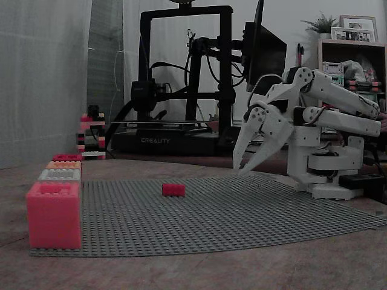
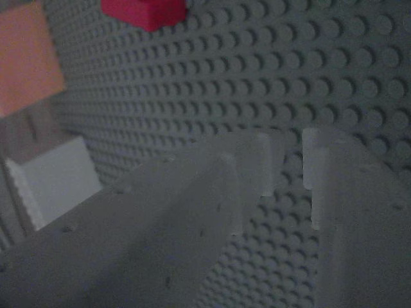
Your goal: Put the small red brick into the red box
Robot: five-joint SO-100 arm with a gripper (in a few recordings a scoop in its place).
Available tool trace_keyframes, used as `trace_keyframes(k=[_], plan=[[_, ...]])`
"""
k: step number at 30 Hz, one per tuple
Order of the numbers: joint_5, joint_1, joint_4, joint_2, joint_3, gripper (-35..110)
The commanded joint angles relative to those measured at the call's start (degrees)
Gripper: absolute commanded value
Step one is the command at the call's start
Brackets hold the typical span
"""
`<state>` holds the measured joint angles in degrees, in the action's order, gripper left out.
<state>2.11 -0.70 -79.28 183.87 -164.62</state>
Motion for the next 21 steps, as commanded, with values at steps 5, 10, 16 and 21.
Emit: trace_keyframes(k=[5,10,16,21], plan=[[-0.4,0.0,-1.1,0.7,0.6,0],[-0.4,0.0,-1.1,0.7,0.6,0],[-0.4,0.0,-1.1,0.7,0.6,0],[0.4,0.0,1.1,-2.4,2.5,0]])
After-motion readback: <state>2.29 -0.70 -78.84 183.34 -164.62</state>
